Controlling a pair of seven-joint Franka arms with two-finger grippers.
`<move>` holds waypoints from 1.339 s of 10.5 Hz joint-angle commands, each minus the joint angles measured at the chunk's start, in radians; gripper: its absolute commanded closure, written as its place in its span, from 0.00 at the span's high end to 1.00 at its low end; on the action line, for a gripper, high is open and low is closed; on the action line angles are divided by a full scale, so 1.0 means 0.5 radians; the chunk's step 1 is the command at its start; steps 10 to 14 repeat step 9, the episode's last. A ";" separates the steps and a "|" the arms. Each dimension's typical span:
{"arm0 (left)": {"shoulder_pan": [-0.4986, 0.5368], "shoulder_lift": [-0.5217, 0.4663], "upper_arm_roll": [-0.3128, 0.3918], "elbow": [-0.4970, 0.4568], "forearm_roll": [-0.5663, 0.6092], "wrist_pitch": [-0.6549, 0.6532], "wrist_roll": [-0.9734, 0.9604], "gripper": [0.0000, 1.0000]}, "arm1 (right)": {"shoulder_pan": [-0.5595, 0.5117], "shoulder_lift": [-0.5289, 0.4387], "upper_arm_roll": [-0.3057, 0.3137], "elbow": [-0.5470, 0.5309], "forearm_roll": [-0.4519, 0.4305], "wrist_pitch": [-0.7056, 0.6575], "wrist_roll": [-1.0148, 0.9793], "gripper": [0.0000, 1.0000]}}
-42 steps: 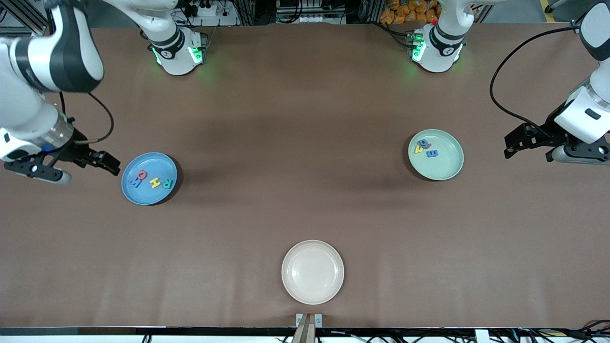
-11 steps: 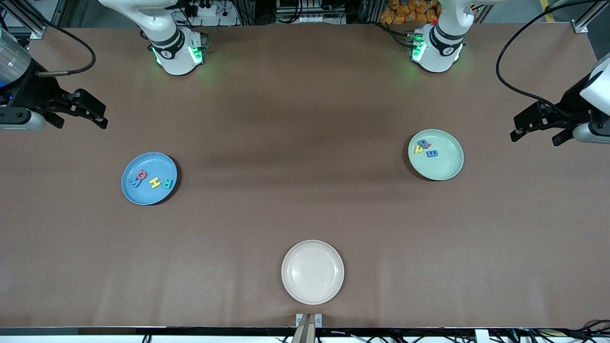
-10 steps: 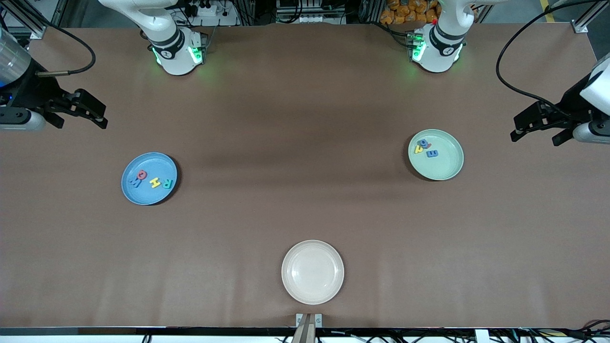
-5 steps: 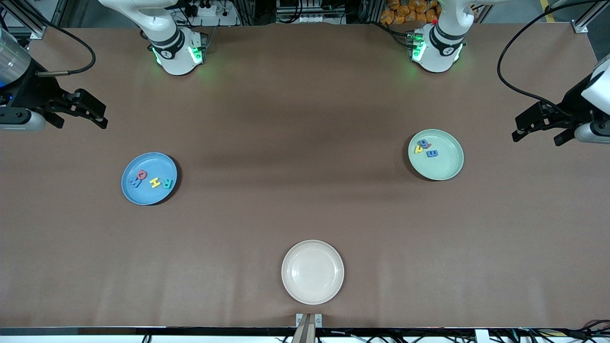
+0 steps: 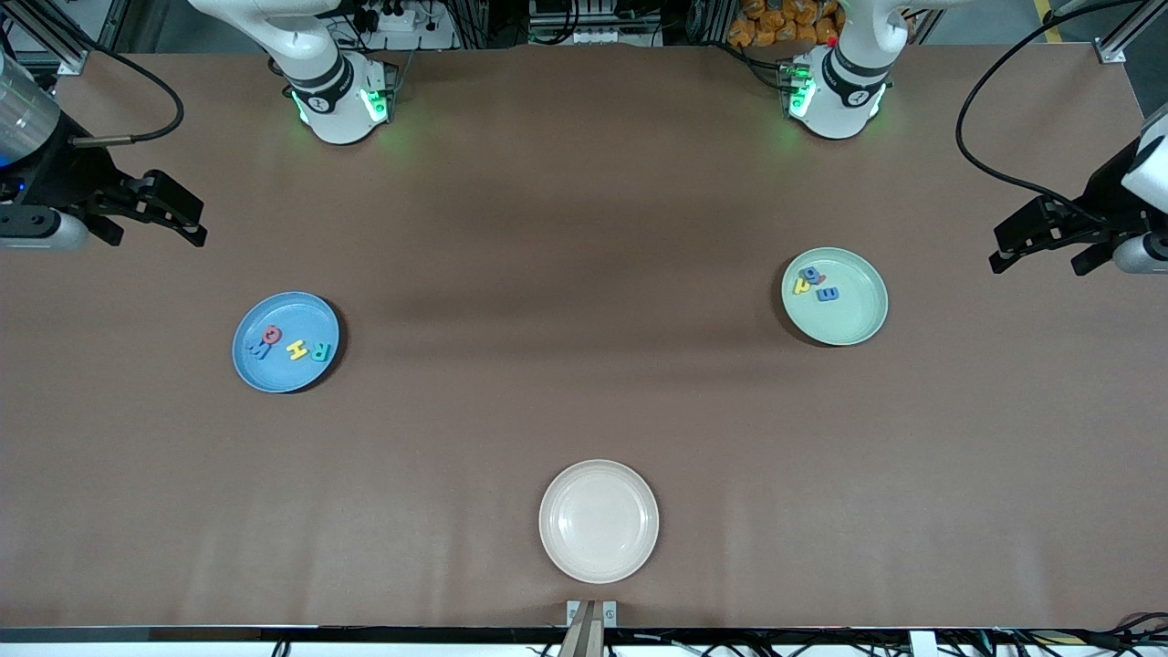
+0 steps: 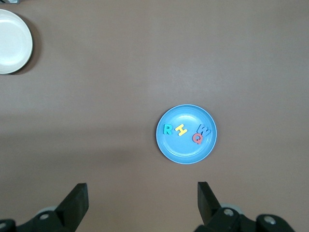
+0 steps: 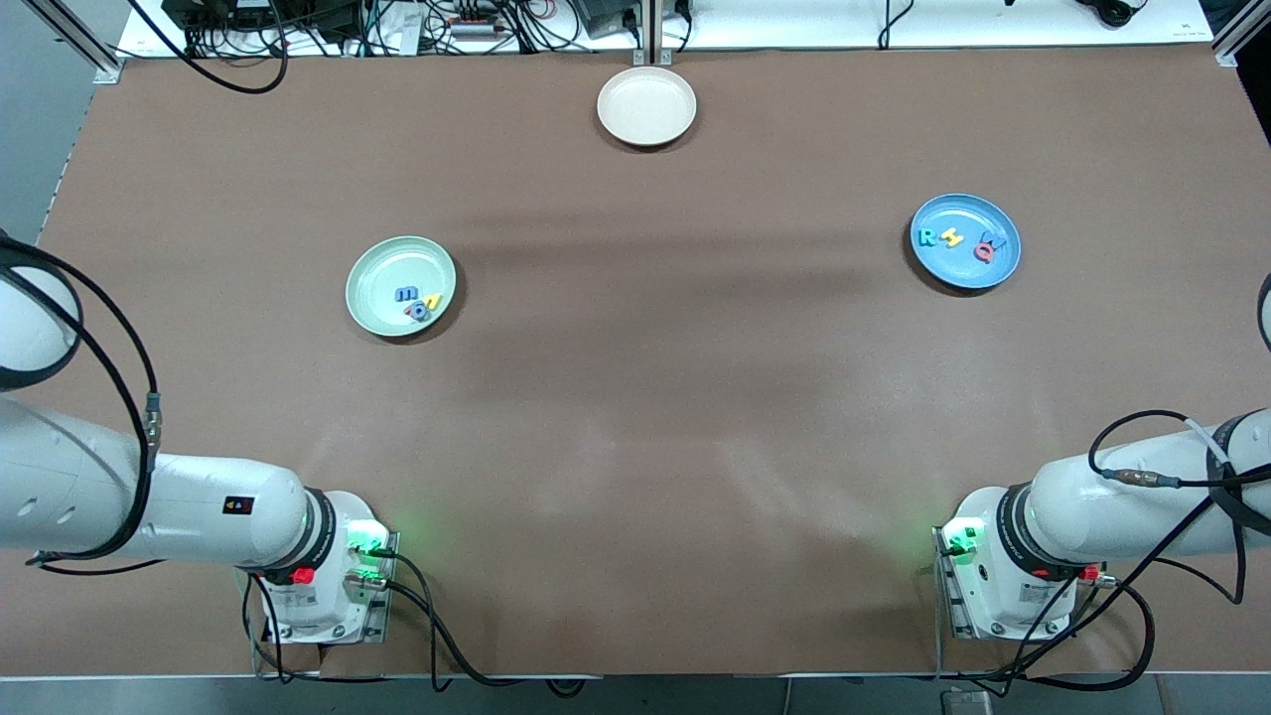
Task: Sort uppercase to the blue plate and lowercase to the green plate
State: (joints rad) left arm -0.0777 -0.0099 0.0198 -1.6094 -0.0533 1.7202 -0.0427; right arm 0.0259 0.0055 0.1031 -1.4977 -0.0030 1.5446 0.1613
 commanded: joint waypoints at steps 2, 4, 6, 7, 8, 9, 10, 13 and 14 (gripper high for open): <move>-0.001 0.001 0.006 0.037 0.033 -0.053 -0.034 1.00 | 0.013 0.007 -0.013 0.038 0.027 -0.018 -0.010 1.00; -0.004 0.004 0.009 0.040 0.036 -0.075 -0.037 1.00 | 0.010 0.007 -0.016 0.038 0.024 -0.021 -0.016 1.00; -0.004 0.004 0.009 0.062 0.036 -0.102 -0.037 1.00 | 0.010 0.007 -0.016 0.038 0.027 -0.015 -0.016 1.00; -0.004 0.007 0.009 0.065 0.036 -0.103 -0.037 1.00 | 0.010 0.010 -0.016 0.038 0.024 -0.012 -0.016 1.00; -0.001 0.008 0.009 0.065 0.036 -0.103 -0.037 1.00 | 0.010 0.010 -0.016 0.038 0.024 -0.012 -0.016 1.00; -0.004 0.008 0.009 0.065 0.036 -0.103 -0.040 1.00 | 0.010 0.010 -0.019 0.038 0.024 -0.012 -0.016 1.00; -0.004 0.008 0.009 0.065 0.036 -0.103 -0.040 1.00 | 0.010 0.010 -0.019 0.038 0.024 -0.012 -0.016 1.00; -0.004 0.008 0.009 0.065 0.036 -0.103 -0.040 1.00 | 0.010 0.010 -0.019 0.038 0.024 -0.012 -0.016 1.00; -0.004 0.008 0.009 0.065 0.036 -0.103 -0.040 1.00 | 0.010 0.010 -0.019 0.038 0.024 -0.012 -0.016 1.00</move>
